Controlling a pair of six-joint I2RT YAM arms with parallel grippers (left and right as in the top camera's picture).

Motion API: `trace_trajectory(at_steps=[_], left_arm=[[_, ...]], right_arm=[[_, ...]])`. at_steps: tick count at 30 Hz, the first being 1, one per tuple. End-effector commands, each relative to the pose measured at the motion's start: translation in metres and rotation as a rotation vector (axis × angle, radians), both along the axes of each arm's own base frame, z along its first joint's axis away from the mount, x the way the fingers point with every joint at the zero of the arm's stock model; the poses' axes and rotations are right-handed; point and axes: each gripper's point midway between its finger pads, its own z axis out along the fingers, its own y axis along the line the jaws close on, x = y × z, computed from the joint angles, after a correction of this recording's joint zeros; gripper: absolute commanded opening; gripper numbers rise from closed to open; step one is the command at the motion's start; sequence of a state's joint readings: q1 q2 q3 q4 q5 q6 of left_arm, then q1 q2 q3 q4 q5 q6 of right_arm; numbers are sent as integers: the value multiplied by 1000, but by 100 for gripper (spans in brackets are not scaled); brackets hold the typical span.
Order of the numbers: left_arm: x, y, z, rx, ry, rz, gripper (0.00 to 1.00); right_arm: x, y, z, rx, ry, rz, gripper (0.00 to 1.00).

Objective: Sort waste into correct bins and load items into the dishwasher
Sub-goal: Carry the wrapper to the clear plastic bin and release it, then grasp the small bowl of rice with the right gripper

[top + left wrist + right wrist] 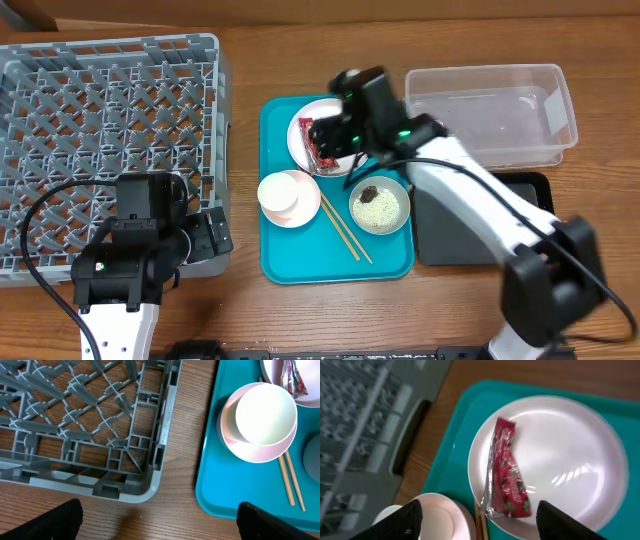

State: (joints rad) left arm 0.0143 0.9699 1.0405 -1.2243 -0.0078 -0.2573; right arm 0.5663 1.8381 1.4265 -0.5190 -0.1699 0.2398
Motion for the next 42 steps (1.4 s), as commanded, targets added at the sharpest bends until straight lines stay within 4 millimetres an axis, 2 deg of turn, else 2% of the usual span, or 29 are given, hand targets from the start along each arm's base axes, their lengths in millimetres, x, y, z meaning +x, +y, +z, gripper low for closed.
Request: trace_trajectory(at_steps=[1, 3, 5, 8, 10, 13, 15, 18, 20, 23, 25, 26, 27, 29, 31, 33, 35, 37, 38, 39, 40, 42], left_arm=[[3, -2, 8, -12, -26, 6, 100], [3, -2, 8, -12, -27, 6, 100], [3, -2, 8, -12, -27, 6, 100], [3, -2, 8, -12, -23, 6, 100], [3, -2, 8, -12, -23, 6, 100], [3, -2, 8, -12, -23, 6, 100], [3, -2, 8, -12, -23, 6, 100], [3, -2, 8, -12, -23, 6, 100], [3, -2, 8, -12, -23, 6, 100], [3, -2, 8, -12, -23, 6, 100], [3, -2, 8, -12, -23, 6, 100], [3, -2, 8, -12, -23, 6, 100], [3, -2, 8, -12, -23, 6, 100], [3, -2, 8, -12, -24, 6, 100], [3, -2, 8, -12, -25, 6, 100], [3, -2, 8, -13, -26, 6, 100], [3, -2, 8, -13, -26, 6, 100], [3, -2, 8, -13, -24, 6, 100], [3, -2, 8, -13, -23, 6, 100], [3, -2, 8, -13, -23, 6, 100], [3, -2, 8, -12, -23, 6, 100], [3, -2, 8, -12, -23, 6, 100]], right_arm=[[4, 12, -35, -58, 15, 13, 69], [0, 22, -63, -86, 49, 32, 65], [0, 23, -85, -113, 71, 30, 53], [3, 22, -105, -134, 89, 18, 47], [2, 21, -108, -137, 93, 18, 37], [1, 19, -108, -143, 102, 17, 15], [1, 14, -103, -153, 112, 9, 4], [16, -9, -64, -166, 66, -61, 4], [30, -32, -22, -144, -2, -127, 4], [38, -61, 25, -98, -66, -192, 4], [39, -104, 69, -70, -115, -275, 4], [37, -120, 78, -70, -117, -306, 4], [36, -134, 82, -72, -108, -338, 4], [32, -169, 78, -73, -43, -440, 4], [28, -196, 62, -91, 33, -514, 4], [25, -214, 43, -104, 92, -550, 4], [22, -223, 27, -118, 132, -568, 5], [21, -227, 12, -133, 166, -573, 15], [22, -227, 11, -132, 163, -573, 15], [25, -226, 13, -132, 149, -566, 15], [26, -226, 23, -129, 123, -552, 20], [25, -222, 42, -105, 96, -532, 23]])
